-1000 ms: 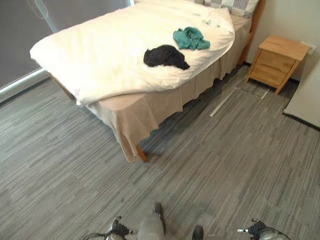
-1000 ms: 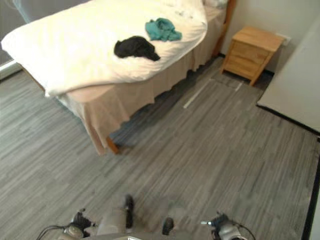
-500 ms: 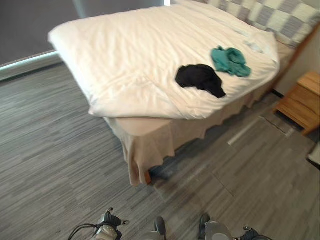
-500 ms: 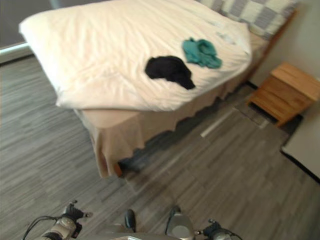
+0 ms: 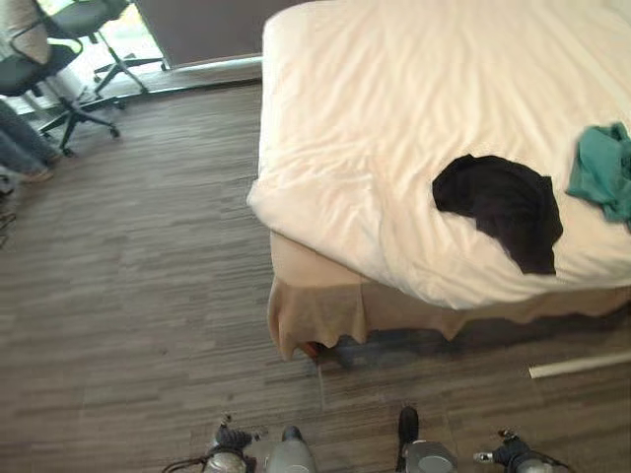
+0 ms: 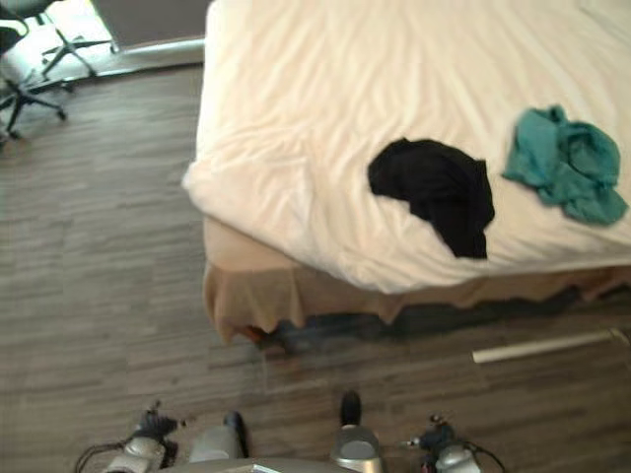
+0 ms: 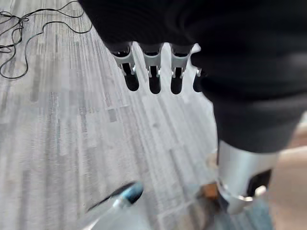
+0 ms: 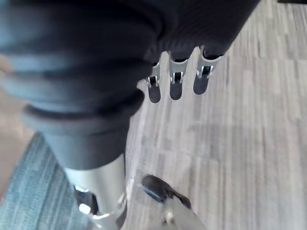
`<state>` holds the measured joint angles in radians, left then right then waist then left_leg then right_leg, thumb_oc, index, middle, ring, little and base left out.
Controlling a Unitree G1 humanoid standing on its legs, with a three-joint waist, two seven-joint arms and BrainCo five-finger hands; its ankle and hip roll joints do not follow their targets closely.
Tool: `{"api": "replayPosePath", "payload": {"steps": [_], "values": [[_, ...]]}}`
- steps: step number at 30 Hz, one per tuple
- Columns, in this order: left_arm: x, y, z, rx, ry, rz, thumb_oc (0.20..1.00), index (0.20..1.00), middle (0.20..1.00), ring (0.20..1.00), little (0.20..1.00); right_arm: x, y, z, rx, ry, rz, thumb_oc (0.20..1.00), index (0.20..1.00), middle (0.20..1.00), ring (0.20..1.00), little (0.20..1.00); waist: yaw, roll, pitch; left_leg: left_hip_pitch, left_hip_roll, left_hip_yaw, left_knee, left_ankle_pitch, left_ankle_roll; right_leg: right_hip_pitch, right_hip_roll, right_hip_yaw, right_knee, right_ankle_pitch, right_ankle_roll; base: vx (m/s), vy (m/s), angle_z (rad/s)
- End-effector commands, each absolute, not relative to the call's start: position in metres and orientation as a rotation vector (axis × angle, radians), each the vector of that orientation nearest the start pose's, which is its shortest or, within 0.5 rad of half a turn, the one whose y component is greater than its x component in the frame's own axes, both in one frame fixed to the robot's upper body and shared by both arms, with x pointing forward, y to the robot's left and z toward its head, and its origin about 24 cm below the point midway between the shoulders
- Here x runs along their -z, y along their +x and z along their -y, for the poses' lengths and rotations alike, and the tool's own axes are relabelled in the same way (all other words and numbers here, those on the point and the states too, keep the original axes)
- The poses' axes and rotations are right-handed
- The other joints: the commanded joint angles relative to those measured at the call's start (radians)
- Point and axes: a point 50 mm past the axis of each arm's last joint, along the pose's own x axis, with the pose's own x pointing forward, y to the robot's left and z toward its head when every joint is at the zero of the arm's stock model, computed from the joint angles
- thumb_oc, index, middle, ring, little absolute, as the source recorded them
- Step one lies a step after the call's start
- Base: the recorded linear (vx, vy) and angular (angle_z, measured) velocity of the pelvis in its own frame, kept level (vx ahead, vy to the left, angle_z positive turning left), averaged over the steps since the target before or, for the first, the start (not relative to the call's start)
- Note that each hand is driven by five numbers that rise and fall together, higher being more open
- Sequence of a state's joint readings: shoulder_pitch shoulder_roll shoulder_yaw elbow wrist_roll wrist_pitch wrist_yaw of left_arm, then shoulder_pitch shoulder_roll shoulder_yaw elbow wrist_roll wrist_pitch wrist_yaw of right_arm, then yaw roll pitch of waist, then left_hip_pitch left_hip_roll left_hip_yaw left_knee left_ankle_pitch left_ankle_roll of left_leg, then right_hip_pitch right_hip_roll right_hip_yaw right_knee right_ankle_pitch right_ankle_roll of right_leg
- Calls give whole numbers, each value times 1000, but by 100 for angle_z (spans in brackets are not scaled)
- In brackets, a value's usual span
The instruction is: Tidy up the quilt and then pick up the clothes from the bed and put them into the laundry hamper.
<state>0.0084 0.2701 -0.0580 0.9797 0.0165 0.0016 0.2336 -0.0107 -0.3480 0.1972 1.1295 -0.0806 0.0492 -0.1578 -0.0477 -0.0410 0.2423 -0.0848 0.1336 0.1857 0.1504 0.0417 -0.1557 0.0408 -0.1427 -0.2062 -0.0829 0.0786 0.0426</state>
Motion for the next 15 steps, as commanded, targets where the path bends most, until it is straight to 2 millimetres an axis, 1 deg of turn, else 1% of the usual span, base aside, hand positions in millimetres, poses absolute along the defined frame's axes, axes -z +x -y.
{"api": "replayPosePath", "payload": {"steps": [1, 2, 3, 4, 5, 6, 7, 8, 9, 11, 12, 14, 15], "values": [[57, 203, -307, -505, 521, -537, 1000, 1000, 1000, 1000, 1000, 149, 83, 272, 148, -583, -1207, 1000, 1000, 1000, 1000, 1000, -13, 27, 5, 80, -37, -19, -111, -83, 53, -21, -47, 52, 1, -68, 163, 107, -27, -5], [41, 212, -312, -532, 563, -450, 1000, 1000, 1000, 1000, 1000, 148, 87, 272, 149, -591, -1192, 1000, 1000, 1000, 1000, 1000, -9, 27, 6, 75, -45, -41, -125, -69, 52, -37, -43, 56, 5, -59, 162, 51, -16, 4], [20, 228, -313, -528, 603, -346, 1000, 1000, 1000, 1000, 1000, 149, 85, 268, 148, -582, -1186, 1000, 1000, 1000, 1000, 1000, -17, 21, 0, 85, -41, -43, -165, -59, 43, -40, -47, 47, 7, -61, 164, 0, -34, 2], [-1, 241, -315, -527, 638, -251, 1000, 1000, 1000, 1000, 1000, 150, 80, 266, 153, -562, -1188, 1000, 1000, 1000, 1000, 1000, -25, 18, -5, 93, -31, -22, -187, -50, 34, -42, -48, 41, 6, -61, 166, -2, -49, -7], [-1, 241, -315, -527, 639, -251, 1000, 1000, 1000, 1000, 1000, 151, 80, 266, 153, -561, -1188, 1000, 1000, 1000, 1000, 1000, -24, 17, -5, 96, -31, -21, -191, -48, 33, -42, -48, 41, 6, -62, 166, 58, -15, 9], [-55, 262, -315, -532, 715, -23, 1000, 1000, 1000, 1000, 1000, 151, 79, 263, 140, -551, -1185, 1000, 1000, 1000, 1000, 1000, -28, 18, -3, 115, -18, -14, -222, -39, 31, -61, -40, 51, 14, -57, 169, 36, -6, 23], [-55, 261, -315, -533, 715, -22, 1000, 1000, 1000, 1000, 1000, 151, 79, 263, 139, -551, -1184, 1000, 1000, 1000, 1000, 1000, -28, 17, -5, 111, -19, -13, -223, -34, 31, -65, -40, 52, 14, -53, 168, 56, -4, 3], [-87, 274, -313, -533, 773, 104, 1000, 1000, 1000, 1000, 1000, 153, 76, 260, 111, -551, -1193, 1000, 1000, 1000, 1000, 1000, -41, 16, -10, 120, -11, -4, -236, -35, 26, -77, -36, 57, 21, -53, 169, 24, 5, -31], [-97, 279, -314, -532, 808, 133, 1000, 1000, 1000, 1000, 1000, 153, 76, 259, 96, -556, -1195, 1000, 1000, 1000, 1000, 1000, -51, 16, -7, 125, -7, 3, -237, -35, 27, -85, -35, 62, 25, -52, 170, 37, 8, -32], [-134, 301, -307, -512, 918, 237, 1000, 1000, 1000, 1000, 1000, 152, 83, 259, 79, -566, -1182, 1000, 1000, 1000, 1000, 1000, -72, 18, 15, 122, -2, 18, -238, -34, 27, -115, -32, 78, 41, -49, 172, -23, 14, -13], [-135, 302, -306, -511, 919, 242, 1000, 1000, 1000, 1000, 1000, 152, 84, 259, 82, -562, -1179, 1000, 1000, 1000, 1000, 1000, -68, 17, 18, 121, -1, 19, -238, -34, 27, -118, -32, 79, 43, -50, 172, -68, 16, -24], [-166, 323, -299, -513, 1058, 315, 1000, 1000, 1000, 1000, 1000, 149, 96, 261, 82, -580, -1150, 1000, 1000, 1000, 1000, 1000, -86, 18, 46, 102, 1, 31, -237, -29, 28, -161, -30, 97, 55, -42, 176, -93, 12, -18], [-181, 333, -292, -508, 1114, 355, 1000, 1000, 1000, 1000, 1000, 147, 101, 261, 83, -588, -1134, 1000, 1000, 1000, 1000, 1000, -96, 19, 59, 90, 1, 36, -236, -26, 28, -185, -29, 105, 61, -37, 179, -158, 11, -19]]}}
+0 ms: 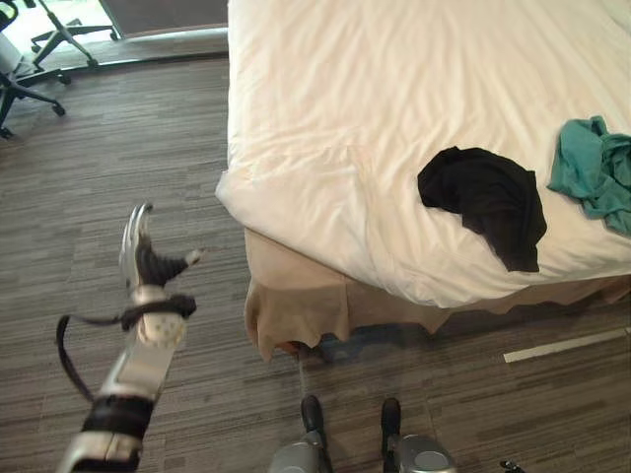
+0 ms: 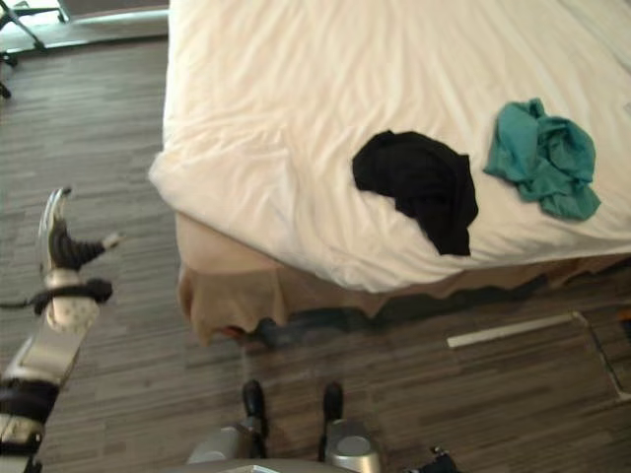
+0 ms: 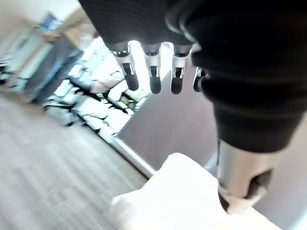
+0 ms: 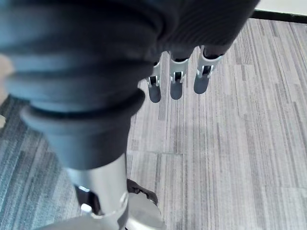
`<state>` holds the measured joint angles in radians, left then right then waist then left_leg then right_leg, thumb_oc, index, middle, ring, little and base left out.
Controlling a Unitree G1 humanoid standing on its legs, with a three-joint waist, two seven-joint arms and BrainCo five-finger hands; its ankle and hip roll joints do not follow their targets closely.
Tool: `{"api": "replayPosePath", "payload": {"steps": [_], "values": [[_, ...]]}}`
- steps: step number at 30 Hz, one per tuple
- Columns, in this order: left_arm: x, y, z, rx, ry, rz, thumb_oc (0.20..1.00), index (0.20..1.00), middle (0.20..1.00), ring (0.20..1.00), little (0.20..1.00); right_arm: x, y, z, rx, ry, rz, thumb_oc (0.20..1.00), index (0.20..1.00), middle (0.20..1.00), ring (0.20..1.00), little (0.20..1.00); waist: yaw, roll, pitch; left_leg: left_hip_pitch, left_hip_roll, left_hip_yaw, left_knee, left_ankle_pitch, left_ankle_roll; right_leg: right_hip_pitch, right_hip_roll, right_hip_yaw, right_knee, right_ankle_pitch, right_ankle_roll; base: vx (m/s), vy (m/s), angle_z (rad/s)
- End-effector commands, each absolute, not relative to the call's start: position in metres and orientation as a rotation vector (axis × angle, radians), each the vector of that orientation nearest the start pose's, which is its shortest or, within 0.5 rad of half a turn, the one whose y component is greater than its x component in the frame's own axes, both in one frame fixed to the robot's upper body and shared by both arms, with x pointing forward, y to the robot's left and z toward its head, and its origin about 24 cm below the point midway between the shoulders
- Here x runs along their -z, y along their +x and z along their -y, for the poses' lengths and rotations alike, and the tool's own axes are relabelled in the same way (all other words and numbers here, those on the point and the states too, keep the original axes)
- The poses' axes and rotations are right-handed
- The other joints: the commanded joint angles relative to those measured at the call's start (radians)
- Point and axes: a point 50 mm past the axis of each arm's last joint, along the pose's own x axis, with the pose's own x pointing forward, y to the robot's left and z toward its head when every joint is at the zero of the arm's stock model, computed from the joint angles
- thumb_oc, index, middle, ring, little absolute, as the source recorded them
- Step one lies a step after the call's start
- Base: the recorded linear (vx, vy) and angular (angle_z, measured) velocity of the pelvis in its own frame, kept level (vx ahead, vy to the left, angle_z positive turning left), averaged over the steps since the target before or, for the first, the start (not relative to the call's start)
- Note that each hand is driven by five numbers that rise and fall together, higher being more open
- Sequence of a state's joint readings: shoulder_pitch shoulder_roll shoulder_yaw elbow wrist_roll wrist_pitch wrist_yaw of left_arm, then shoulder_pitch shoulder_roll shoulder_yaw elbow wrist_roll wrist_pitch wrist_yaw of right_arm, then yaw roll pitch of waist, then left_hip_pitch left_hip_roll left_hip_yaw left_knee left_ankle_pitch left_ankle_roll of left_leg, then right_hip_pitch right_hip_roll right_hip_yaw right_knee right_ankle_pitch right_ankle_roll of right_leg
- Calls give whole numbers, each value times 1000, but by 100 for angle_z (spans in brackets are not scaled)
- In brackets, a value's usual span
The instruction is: Tidy up the quilt and then pick up the clothes from the bed and put them into the laundry hamper.
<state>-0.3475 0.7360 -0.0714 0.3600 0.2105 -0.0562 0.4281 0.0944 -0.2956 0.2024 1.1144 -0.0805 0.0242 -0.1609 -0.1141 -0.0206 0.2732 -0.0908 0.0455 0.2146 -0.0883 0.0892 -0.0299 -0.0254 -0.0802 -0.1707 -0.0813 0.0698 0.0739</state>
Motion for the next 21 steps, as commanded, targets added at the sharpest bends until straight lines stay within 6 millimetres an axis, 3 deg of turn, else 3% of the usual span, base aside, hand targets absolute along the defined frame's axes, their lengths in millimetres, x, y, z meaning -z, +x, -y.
{"api": "replayPosePath", "payload": {"steps": [1, 7, 10, 12, 13, 14, 15, 16, 17, 18, 19, 20, 21], "values": [[-210, 351, -281, -523, 1205, 408, 1000, 1000, 1000, 1000, 1000, 144, 113, 262, 83, -609, -1102, 1000, 1000, 1000, 1000, 1000, -48, -5, 55, 64, 91, 21, 6, -66, -97, -167, -89, 85, 74, -19, 151, -160, 17, -23], [-270, 389, -279, -598, 1535, 313, 1000, 1000, 1000, 1000, 1000, 135, 137, 262, 118, -625, -1012, 1000, 1000, 1000, 1000, 1000, -95, -15, 128, -20, 102, 49, 22, -48, -97, -278, -87, 105, 110, 2, 164, -82, -1, -23], [-276, 397, -276, -580, 1694, 241, 1000, 1000, 1000, 1000, 1000, 135, 139, 260, 114, -617, -1002, 1000, 1000, 1000, 1000, 1000, -102, -18, 146, -40, 104, 52, 32, -42, -98, -297, -89, 107, 108, 13, 167, -39, -2, -14], [-267, 402, -275, -525, 1777, 169, 1000, 1000, 1000, 1000, 1000, 138, 134, 256, 101, -609, -1019, 1000, 1000, 1000, 1000, 1000, -108, -19, 156, -47, 104, 53, 45, -47, -98, -305, -91, 109, 106, 17, 168, -18, 0, -6], [-248, 403, -276, -461, 1854, 101, 617, 617, 617, 617, 617, 141, 130, 255, 105, -596, -1034, 1000, 1000, 1000, 1000, 1000, -110, -19, 155, -44, 103, 58, 51, -52, -97, -303, -92, 108, 101, 19, 169, 1, -1, -7], [-238, 404, -277, -428, 1887, 67, 335, 335, 335, 335, 335, 142, 128, 254, 101, -593, -1038, 1000, 1000, 1000, 1000, 1000, -110, -19, 152, -39, 103, 60, 51, -55, -97, -298, -92, 108, 99, 18, 169, 11, 1, -8], [-238, 404, -277, -427, 1887, 66, 200, 200, 200, 200, 200, 142, 128, 254, 102, -593, -1039, 1000, 1000, 1000, 1000, 1000, -110, -19, 152, -38, 103, 61, 51, -55, -97, -296, -92, 108, 99, 18, 169, 31, 21, -6], [-207, 401, -281, -343, 1935, -19, 200, 200, 200, 200, 200, 143, 124, 254, 100, -588, -1046, 1000, 1000, 1000, 1000, 1000, -111, -21, 141, -18, 101, 68, 48, -63, -97, -279, -92, 110, 91, 14, 169, 37, 22, -4], [-190, 399, -282, -296, 1938, -62, 200, 200, 200, 200, 200, 143, 122, 255, 99, -588, -1051, 1000, 1000, 1000, 1000, 1000, -111, -20, 132, -3, 99, 71, 45, -67, -98, -267, -91, 109, 87, 12, 169, 38, 23, -4], [-189, 399, -282, -295, 1937, -63, 200, 200, 200, 200, 200, 144, 121, 255, 99, -589, -1053, 1000, 1000, 1000, 1000, 1000, -112, -19, 132, -1, 100, 72, 44, -68, -98, -265, -90, 109, 86, 12, 169, 95, 23, -5], [-139, 386, -288, -178, 1913, -182, 200, 200, 200, 200, 200, 144, 115, 261, 123, -588, -1078, 1000, 1000, 1000, 1000, 1000, -108, -10, 102, 45, 96, 78, 31, -82, -97, -221, -90, 103, 78, 0, 168, 135, 36, -6], [-111, 376, -293, -116, 1895, -255, 200, 200, 200, 200, 200, 143, 113, 265, 143, -589, -1087, 1000, 1000, 1000, 1000, 1000, -107, -5, 82, 68, 93, 81, 23, -87, -97, -199, -91, 102, 72, -4, 168, 124, 32, -8], [-111, 375, -294, -117, 1894, -256, 200, 200, 200, 200, 200, 143, 113, 265, 142, -590, -1087, 1000, 1000, 1000, 1000, 1000, -108, -5, 80, 65, 92, 81, 22, -83, -97, -202, -91, 103, 71, 0, 167, 91, 18, -13]]}}
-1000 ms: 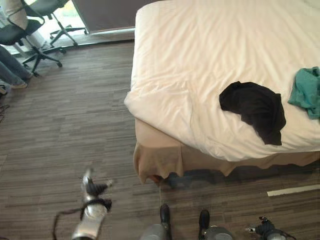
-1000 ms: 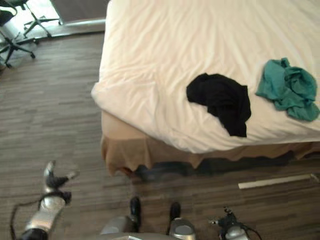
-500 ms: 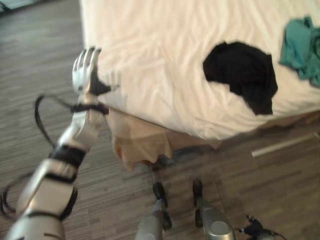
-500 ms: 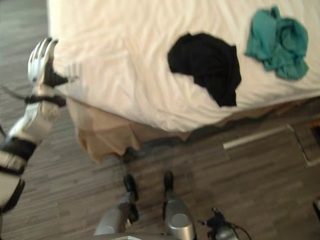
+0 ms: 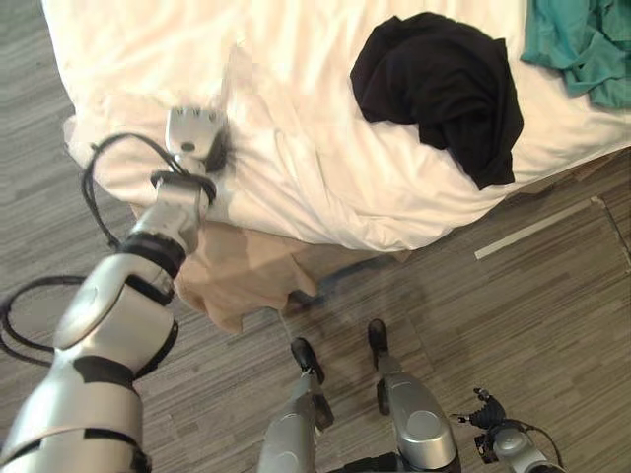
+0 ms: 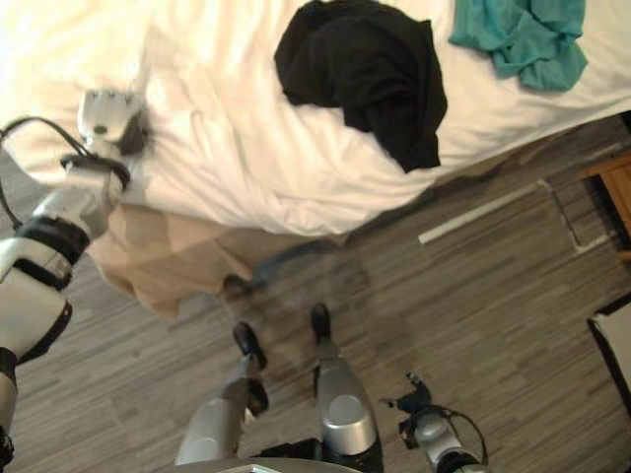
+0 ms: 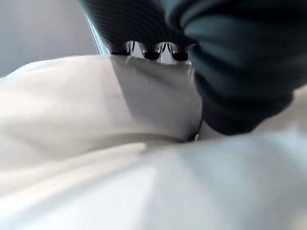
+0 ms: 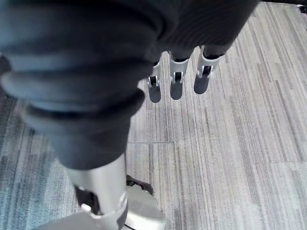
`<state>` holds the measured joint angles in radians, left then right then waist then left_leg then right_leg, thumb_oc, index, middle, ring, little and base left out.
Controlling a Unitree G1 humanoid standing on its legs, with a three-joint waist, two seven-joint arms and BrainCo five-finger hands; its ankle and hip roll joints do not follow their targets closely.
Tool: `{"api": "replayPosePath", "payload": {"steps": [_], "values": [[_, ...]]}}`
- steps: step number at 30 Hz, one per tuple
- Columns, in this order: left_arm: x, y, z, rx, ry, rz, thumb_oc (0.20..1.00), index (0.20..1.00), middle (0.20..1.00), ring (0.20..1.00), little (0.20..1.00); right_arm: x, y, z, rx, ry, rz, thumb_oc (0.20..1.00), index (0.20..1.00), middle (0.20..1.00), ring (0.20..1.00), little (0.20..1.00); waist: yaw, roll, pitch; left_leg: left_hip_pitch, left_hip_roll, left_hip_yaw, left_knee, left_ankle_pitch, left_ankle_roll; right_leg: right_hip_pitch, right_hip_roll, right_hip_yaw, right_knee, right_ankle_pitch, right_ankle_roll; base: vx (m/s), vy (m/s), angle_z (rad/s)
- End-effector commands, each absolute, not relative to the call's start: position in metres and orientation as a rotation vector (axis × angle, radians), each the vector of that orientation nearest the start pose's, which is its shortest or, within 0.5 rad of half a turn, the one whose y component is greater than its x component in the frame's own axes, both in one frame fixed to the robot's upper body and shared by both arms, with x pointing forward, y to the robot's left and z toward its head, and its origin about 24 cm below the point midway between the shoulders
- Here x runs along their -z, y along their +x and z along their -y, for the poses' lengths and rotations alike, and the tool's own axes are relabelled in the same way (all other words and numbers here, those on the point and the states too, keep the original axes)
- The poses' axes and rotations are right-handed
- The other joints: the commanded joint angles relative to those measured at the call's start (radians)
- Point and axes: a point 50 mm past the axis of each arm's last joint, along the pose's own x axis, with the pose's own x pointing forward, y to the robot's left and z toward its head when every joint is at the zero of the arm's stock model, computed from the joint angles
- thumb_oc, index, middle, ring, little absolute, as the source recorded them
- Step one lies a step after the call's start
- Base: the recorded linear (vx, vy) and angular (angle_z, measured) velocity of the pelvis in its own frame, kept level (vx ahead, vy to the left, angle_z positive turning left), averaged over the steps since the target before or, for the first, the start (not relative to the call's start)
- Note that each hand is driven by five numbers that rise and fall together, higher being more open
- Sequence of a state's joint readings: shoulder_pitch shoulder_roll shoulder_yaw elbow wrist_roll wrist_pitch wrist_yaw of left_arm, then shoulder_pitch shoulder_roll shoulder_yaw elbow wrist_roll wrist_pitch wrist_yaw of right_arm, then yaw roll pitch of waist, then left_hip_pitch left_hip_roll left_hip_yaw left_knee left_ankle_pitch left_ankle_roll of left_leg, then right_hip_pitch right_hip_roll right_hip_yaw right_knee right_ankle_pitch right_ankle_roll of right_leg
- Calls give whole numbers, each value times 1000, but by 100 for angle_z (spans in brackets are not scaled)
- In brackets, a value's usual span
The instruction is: Tidy up the quilt and then pick up the clothes from the bed and put them into the laundry hamper.
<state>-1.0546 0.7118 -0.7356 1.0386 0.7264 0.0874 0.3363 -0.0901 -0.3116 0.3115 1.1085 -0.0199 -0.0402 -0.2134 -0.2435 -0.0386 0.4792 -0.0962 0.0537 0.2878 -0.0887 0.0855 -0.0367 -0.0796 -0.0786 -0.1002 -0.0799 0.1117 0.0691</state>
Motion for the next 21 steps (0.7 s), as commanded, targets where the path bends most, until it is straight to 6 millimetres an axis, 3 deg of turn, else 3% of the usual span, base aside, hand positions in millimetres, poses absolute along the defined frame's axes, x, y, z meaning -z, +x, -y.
{"api": "replayPosePath", "payload": {"steps": [1, 3, 4, 5, 6, 7, 8, 10, 11, 12, 13, 14, 15, 16, 17, 18, 19, 20, 21], "values": [[-83, 362, -297, -66, 1848, -325, 200, 200, 200, 200, 200, 143, 111, 269, 165, -585, -1097, 1000, 1000, 1000, 1000, 1000, 25, 17, -146, 90, 83, 7, 17, -83, -90, -125, -94, 31, 63, -44, 171, 96, 14, -20], [-27, 325, -307, 15, 1707, -484, 200, 200, 200, 200, 200, 135, 122, 282, 201, -633, -1074, 1000, 1000, 1000, 1000, 1000, 40, 27, -185, 128, 82, 0, 9, -92, -91, -80, -96, 21, 52, -52, 167, 162, 23, -17], [21, 275, -323, 28, 1542, -662, 206, 206, 206, 206, 206, 111, 156, 290, 220, -672, -905, 1000, 1000, 1000, 1000, 1000, 54, 28, -218, 162, 84, -10, 4, -103, -89, -38, -94, 18, 43, -64, 163, 119, 11, -10], [21, 274, -324, 27, 1541, -664, 322, 322, 322, 322, 322, 111, 156, 290, 219, -674, -905, 1000, 1000, 1000, 1000, 1000, 53, 28, -221, 159, 84, -10, 2, -98, -90, -41, -95, 18, 43, -61, 162, 152, 46, -8], [60, 221, -334, 34, 1420, -837, 1000, 1000, 1000, 1000, 1000, 69, 194, 296, 242, -712, -657, 1000, 1000, 1000, 1000, 1000, 63, 27, -249, 183, 86, -16, 1, -105, -90, -12, -94, 15, 40, -69, 158, 96, 45, -1], [75, 196, -337, 30, 1369, -922, 1000, 1000, 1000, 1000, 1000, 46, 210, 298, 250, -735, -537, 1000, 1000, 1000, 1000, 1000, 72, 26, -259, 195, 88, -19, 1, -111, -90, 6, -93, 10, 40, -77, 156, 94, 44, 4], [75, 196, -337, 30, 1369, -923, 1000, 1000, 1000, 1000, 1000, 46, 209, 298, 249, -736, -538, 1000, 1000, 1000, 1000, 1000, 71, 26, -261, 192, 87, -19, 1, -106, -90, 3, -93, 10, 39, -73, 154, 56, 26, 8], [110, 118, -342, -25, 1213, -1175, 1000, 1000, 1000, 1000, 1000, -15, 249, 287, 235, -765, -223, 1000, 1000, 1000, 1000, 1000, 109, 23, -285, 212, 93, -29, 1, -112, -90, 41, -92, -7, 41, -88, 148, 45, 13, 24], [110, 117, -342, -26, 1212, -1175, 1000, 1000, 1000, 1000, 1000, -16, 249, 287, 234, -766, -223, 1000, 1000, 1000, 1000, 1000, 107, 22, -286, 208, 92, -29, 1, -107, -90, 38, -92, -7, 40, -84, 147, 48, -16, 26], [122, 80, -341, -75, 1126, -1296, 1000, 1000, 1000, 1000, 1000, -54, 271, 269, 186, -762, -31, 1000, 1000, 1000, 1000, 1000, 143, 16, -295, 215, 96, -47, 1, -109, -91, 60, -92, -21, 40, -93, 144, 7, -20, 11], [122, 80, -341, -76, 1125, -1296, 1000, 1000, 1000, 1000, 1000, -54, 271, 269, 185, -761, -31, 1000, 1000, 1000, 1000, 1000, 141, 15, -296, 211, 96, -48, 1, -105, -91, 56, -93, -21, 40, -89, 143, 14, -36, 25], [127, 54, -340, -88, 1085, -1376, 1000, 1000, 1000, 1000, 1000, -87, 290, 249, 115, -771, 117, 1000, 1000, 1000, 1000, 1000, 178, 8, -297, 209, 100, -64, 1, -106, -94, 70, -93, -41, 38, -95, 142, -29, -47, 32], [128, 43, -341, -88, 1071, -1410, 1000, 1000, 1000, 1000, 1000, -103, 299, 236, 66, -773, 183, 1000, 1000, 1000, 1000, 1000, 200, 4, -295, 204, 102, -75, 1, -102, -94, 73, -93, -52, 38, -96, 140, -49, -61, 42], [129, 32, -341, -71, 1068, -1445, 1000, 1000, 1000, 1000, 1000, -121, 309, 220, 5, -773, 258, 385, 385, 385, 385, 385, 219, 1, -291, 193, 104, -88, 1, -93, -95, 70, -94, -66, 38, -94, 138, -72, -48, 42], [130, 28, -340, -45, 1077, -1457, 1000, 1000, 1000, 1000, 1000, -134, 316, 206, -33, -768, 311, 200, 200, 200, 200, 200, 241, -1, -288, 184, 104, -97, 1, -88, -96, 68, -95, -73, 39, -95, 137, -59, -26, 48], [130, 28, -340, -47, 1074, -1457, 1000, 1000, 1000, 1000, 1000, -135, 318, 206, -35, -768, 314, 200, 200, 200, 200, 200, 237, -1, -287, 183, 104, -98, 1, -88, -96, 68, -95, -74, 39, -96, 137, -137, -51, 44], [131, 27, -339, -24, 1082, -1461, 1000, 1000, 1000, 1000, 1000, -161, 333, 169, -132, -734, 419, 200, 200, 200, 200, 200, 281, -3, -259, 152, 108, -127, 1, -73, -99, 56, -97, -95, 43, -95, 135, -109, -44, 47], [131, 27, -339, -27, 1079, -1460, 1000, 1000, 1000, 1000, 1000, -162, 334, 168, -134, -734, 423, 200, 200, 200, 200, 200, 277, -3, -257, 151, 108, -129, 1, -73, -99, 55, -97, -96, 44, -96, 135, -223, -78, 54], [132, 31, -336, -32, 1076, -1447, 1000, 1000, 1000, 1000, 1000, -181, 348, 134, -207, -710, 486, 200, 200, 200, 200, 200, 319, 1, -218, 115, 109, -161, 1, -54, -101, 37, -99, -117, 49, -95, 131, -113, -36, 68]]}}
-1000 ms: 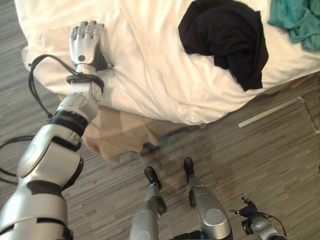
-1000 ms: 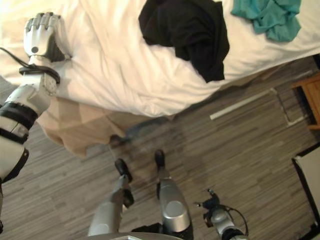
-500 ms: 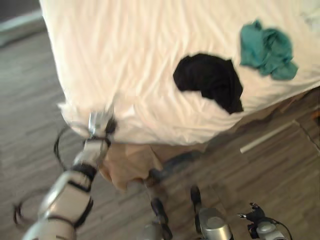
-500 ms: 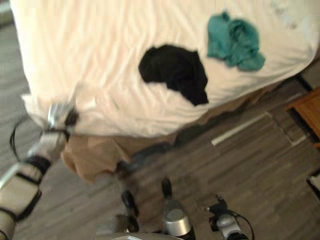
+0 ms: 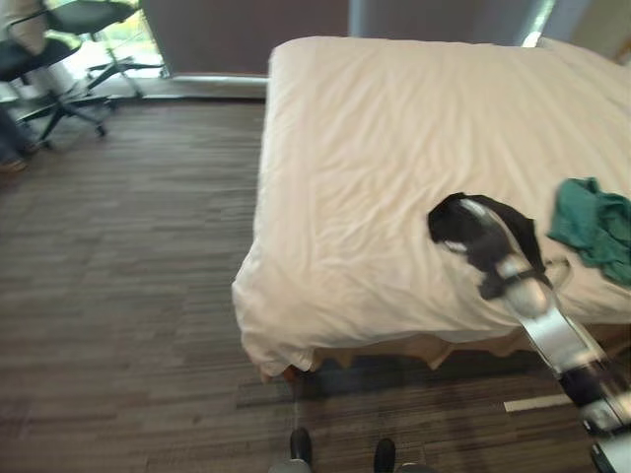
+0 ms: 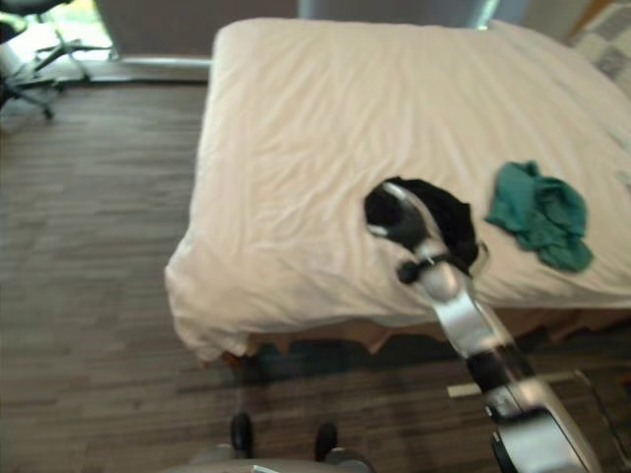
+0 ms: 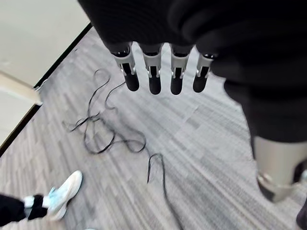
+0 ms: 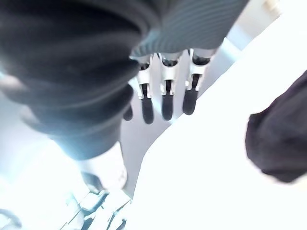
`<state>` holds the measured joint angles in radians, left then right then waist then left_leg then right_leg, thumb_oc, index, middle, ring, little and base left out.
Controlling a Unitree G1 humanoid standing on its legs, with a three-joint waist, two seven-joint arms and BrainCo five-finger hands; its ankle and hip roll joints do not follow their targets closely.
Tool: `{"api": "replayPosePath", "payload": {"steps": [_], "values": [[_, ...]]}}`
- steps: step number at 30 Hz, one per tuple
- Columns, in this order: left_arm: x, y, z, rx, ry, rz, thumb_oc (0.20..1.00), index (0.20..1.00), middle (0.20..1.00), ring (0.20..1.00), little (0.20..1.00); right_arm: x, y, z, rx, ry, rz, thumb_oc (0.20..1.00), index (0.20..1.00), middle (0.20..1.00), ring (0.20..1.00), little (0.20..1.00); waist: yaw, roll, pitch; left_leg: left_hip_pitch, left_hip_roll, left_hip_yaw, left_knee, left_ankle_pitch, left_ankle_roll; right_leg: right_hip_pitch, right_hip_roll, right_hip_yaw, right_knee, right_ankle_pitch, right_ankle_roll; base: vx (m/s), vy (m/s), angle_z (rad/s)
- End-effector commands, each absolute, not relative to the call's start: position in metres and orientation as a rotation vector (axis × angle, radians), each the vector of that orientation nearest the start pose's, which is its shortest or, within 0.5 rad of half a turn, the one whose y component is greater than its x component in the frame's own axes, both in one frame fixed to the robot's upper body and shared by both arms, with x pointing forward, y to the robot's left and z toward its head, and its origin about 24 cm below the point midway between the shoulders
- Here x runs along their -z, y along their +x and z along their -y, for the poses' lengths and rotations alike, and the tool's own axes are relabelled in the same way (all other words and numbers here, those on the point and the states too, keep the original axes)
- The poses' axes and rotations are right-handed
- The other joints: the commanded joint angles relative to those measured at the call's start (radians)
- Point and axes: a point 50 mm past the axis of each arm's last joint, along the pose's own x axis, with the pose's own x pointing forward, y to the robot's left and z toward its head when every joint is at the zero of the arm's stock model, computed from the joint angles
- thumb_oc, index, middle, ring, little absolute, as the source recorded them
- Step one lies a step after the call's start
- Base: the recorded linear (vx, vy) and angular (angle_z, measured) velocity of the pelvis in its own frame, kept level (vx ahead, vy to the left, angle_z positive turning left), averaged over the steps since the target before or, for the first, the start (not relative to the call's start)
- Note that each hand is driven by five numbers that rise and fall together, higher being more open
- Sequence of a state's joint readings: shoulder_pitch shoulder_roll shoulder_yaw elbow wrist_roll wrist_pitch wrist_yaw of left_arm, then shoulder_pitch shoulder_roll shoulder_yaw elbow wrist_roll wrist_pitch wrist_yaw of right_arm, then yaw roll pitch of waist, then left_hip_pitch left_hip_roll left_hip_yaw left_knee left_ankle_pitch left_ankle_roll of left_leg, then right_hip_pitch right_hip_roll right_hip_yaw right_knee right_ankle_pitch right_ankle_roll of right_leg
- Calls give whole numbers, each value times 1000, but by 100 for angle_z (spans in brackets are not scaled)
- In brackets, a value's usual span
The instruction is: Tidy up the quilt and then pick up the clothes from the bed and put them into the laundry hamper.
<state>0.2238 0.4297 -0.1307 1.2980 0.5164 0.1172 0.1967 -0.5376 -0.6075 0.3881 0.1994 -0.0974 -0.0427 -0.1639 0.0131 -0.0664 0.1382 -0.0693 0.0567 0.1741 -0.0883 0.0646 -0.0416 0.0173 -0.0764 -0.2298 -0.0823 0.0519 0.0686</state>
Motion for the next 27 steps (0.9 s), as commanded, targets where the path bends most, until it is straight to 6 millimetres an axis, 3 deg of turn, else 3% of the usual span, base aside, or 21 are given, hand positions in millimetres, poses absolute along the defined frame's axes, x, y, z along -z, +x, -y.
{"api": "replayPosePath", "payload": {"steps": [1, 3, 6, 7, 8, 9, 10, 11, 12, 13, 14, 16, 17, 18, 19, 20, 21, 22, 24, 27], "values": [[132, 31, -336, -32, 1075, -1447, 1000, 1000, 1000, 1000, 1000, -181, 348, 134, -207, -710, 487, 200, 200, 200, 200, 200, 61, 28, 123, 88, 106, -48, 1, -33, -96, -59, -101, 12, 52, -36, 131, -152, -49, 76], [131, 48, -334, -23, 1109, -1396, 1000, 1000, 1000, 1000, 1000, -192, 370, 111, -215, -715, 464, 200, 200, 200, 200, 200, 117, 45, 160, 37, 104, -91, 1, -10, -106, -74, -107, -27, 46, -34, 128, -113, -47, 58], [128, 97, -321, 7, 1163, -1217, 1000, 1000, 1000, 1000, 1000, -188, 389, 89, -212, -671, 384, 200, 200, 200, 200, 200, 159, 79, 222, -45, 101, -132, 1, 27, -121, -126, -116, -54, 61, -29, 128, -155, -25, 55], [128, 98, -321, 6, 1163, -1214, 1000, 1000, 1000, 1000, 1000, -189, 390, 89, -210, -671, 386, 200, 200, 200, 200, 200, 158, 79, 221, -49, 101, -134, 1, 28, -121, -130, -116, -55, 63, -30, 128, -161, 13, 44], [125, 127, -305, 41, 1181, -1091, 1000, 1000, 1000, 1000, 1000, -183, 396, 81, -193, -671, 336, 200, 200, 200, 200, 200, 177, 104, 246, -88, 100, -150, 1, 43, -127, -163, -124, -73, 77, -28, 127, -121, 27, 27], [123, 144, -294, 60, 1186, -1022, 1000, 1000, 1000, 1000, 1000, -177, 397, 75, -204, -674, 311, 200, 200, 200, 200, 200, 180, 114, 262, -110, 99, -155, 1, 49, -128, -184, -128, -78, 90, -29, 126, -120, 28, 25], [123, 145, -294, 60, 1185, -1020, 1000, 1000, 1000, 1000, 1000, -177, 397, 75, -203, -675, 312, 200, 200, 200, 200, 200, 180, 114, 261, -113, 99, -156, 1, 49, -128, -187, -128, -78, 92, -31, 126, -132, 29, 39], [117, 174, -272, 78, 1164, -891, 1000, 1000, 1000, 1000, 1000, -160, 395, 67, -229, -661, 258, 200, 200, 200, 200, 200, 184, 135, 300, -154, 99, -161, 1, 59, -129, -228, -137, -86, 120, -34, 127, -95, 18, 33], [117, 174, -272, 78, 1163, -890, 1000, 1000, 1000, 1000, 1000, -160, 395, 67, -229, -661, 258, 200, 200, 200, 200, 200, 184, 136, 298, -156, 98, -162, 1, 59, -129, -232, -138, -87, 123, -36, 127, -178, 64, 28], [108, 197, -254, 96, 1154, -770, 1000, 1000, 1000, 1000, 1000, -133, 388, 58, -270, -652, 177, 200, 200, 200, 200, 200, 180, 152, 324, -192, 99, -164, 3, 69, -128, -276, -146, -84, 152, -42, 127, -84, 46, 17], [109, 197, -254, 96, 1154, -771, 1000, 1000, 1000, 1000, 1000, -133, 388, 58, -270, -652, 177, 200, 200, 200, 200, 200, 180, 151, 321, -195, 99, -164, 3, 69, -128, -280, -147, -83, 156, -43, 127, -108, 71, 12], [104, 210, -240, 118, 1146, -699, 1000, 1000, 1000, 1000, 1000, -98, 380, 54, -307, -680, 67, 200, 200, 200, 200, 200, 175, 157, 337, -216, 98, -161, 10, 71, -125, -308, -150, -80, 176, -48, 126, -49, 47, 3], [101, 216, -233, 125, 1136, -666, 1000, 1000, 1000, 1000, 1000, -57, 366, 61, -345, -782, -53, 200, 200, 200, 200, 200, 164, 149, 340, -214, 98, -151, 16, 65, -123, -314, -152, -72, 189, -58, 126, -38, 32, -6], [101, 216, -232, 125, 1136, -666, 1000, 1000, 1000, 1000, 1000, -57, 366, 61, -344, -782, -52, 200, 200, 200, 200, 200, 164, 149, 339, -217, 97, -151, 15, 69, -122, -317, -152, -73, 186, -53, 126, -3, 23, -5], [101, 220, -225, 127, 1123, -652, 1000, 1000, 1000, 1000, 1000, -23, 349, 66, -404, -911, -125, 200, 200, 200, 200, 200, 154, 139, 331, -201, 93, -149, 14, 62, -119, -296, -150, -71, 174, -55, 126, 30, 0, -5], [102, 220, -222, 126, 1108, -651, 1000, 1000, 1000, 1000, 1000, -9, 338, 64, -455, -940, -147, 200, 200, 200, 200, 200, 148, 130, 326, -187, 92, -146, 14, 54, -120, -281, -149, -72, 169, -60, 125, 29, 1, -6], [102, 220, -222, 126, 1107, -651, 1000, 1000, 1000, 1000, 1000, -9, 338, 64, -455, -941, -147, 200, 200, 200, 200, 200, 147, 130, 323, -191, 91, -147, 13, 58, -119, -283, -149, -73, 164, -54, 125, 28, -13, -5], [103, 218, -220, 122, 1086, -660, 1000, 1000, 1000, 1000, 1000, 3, 326, 60, -511, -906, -174, 200, 200, 200, 200, 200, 140, 120, 318, -175, 91, -144, 12, 48, -119, -269, -147, -71, 160, -60, 126, 55, -32, -2], [112, 205, -226, 95, 1024, -740, 1000, 1000, 1000, 1000, 1000, 6, 298, 42, -693, -780, -130, 200, 200, 200, 200, 200, 113, 76, 276, -124, 89, -134, 6, 28, -116, -220, -136, -64, 131, -55, 126, 126, -45, 4], [120, 187, -242, 38, 971, -859, 1000, 1000, 1000, 1000, 1000, -30, 286, 31, -791, -576, 21, 200, 200, 200, 200, 200, 84, 37, 232, -56, 88, -113, 3, -1, -108, -167, -129, -52, 109, -54, 127, 118, -26, -9]]}}
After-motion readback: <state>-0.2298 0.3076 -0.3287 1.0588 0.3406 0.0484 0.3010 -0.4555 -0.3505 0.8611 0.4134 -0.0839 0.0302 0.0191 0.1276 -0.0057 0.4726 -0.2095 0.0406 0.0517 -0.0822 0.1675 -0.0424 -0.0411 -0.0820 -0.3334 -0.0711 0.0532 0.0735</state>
